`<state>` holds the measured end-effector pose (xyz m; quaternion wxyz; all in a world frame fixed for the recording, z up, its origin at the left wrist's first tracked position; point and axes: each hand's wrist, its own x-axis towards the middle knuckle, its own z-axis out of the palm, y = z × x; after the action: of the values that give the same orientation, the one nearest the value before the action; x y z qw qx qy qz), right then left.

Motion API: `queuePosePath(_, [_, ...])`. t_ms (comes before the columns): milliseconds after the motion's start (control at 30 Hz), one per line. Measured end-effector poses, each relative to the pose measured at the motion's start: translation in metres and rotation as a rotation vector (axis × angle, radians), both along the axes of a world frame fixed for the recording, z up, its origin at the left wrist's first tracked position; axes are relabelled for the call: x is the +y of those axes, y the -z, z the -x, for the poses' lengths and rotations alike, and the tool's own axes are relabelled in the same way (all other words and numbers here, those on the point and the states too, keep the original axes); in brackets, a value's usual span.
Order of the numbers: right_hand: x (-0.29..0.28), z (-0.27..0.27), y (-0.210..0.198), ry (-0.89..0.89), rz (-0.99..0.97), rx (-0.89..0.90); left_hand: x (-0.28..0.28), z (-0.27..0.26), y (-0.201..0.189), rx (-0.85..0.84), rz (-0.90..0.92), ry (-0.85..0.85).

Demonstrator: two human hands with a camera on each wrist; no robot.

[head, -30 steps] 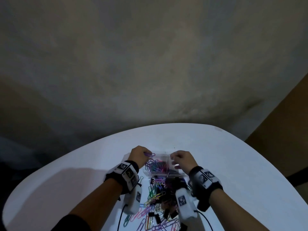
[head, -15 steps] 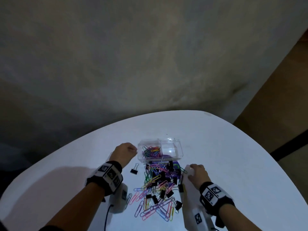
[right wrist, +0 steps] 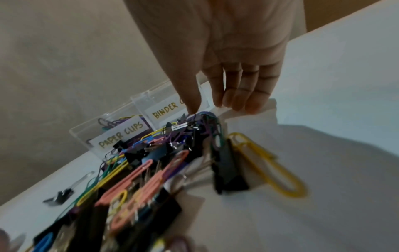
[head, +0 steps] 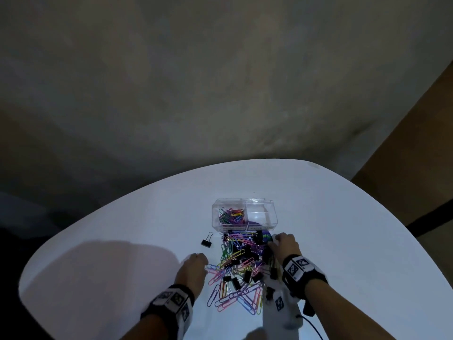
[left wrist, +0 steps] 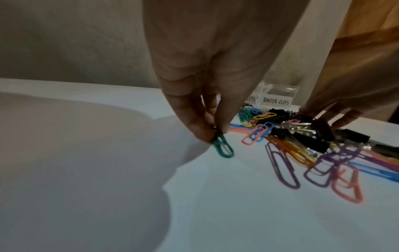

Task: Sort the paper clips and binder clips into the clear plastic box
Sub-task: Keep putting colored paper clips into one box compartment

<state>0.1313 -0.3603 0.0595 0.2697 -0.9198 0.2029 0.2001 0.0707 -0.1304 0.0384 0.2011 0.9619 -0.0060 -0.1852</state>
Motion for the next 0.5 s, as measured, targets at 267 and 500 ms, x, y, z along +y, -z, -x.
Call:
queuePosePath(267, [-0.001,0.001,0.011,-0.065,-0.248,0.032,-0.002,-0.017,-0.003,-0.052,0.424,-0.182])
queuePosePath(500, [0.021,0.01,0.001,-0.561,0.005,-0.252,0.004,-0.009,-0.01,0.049,-0.042,0.365])
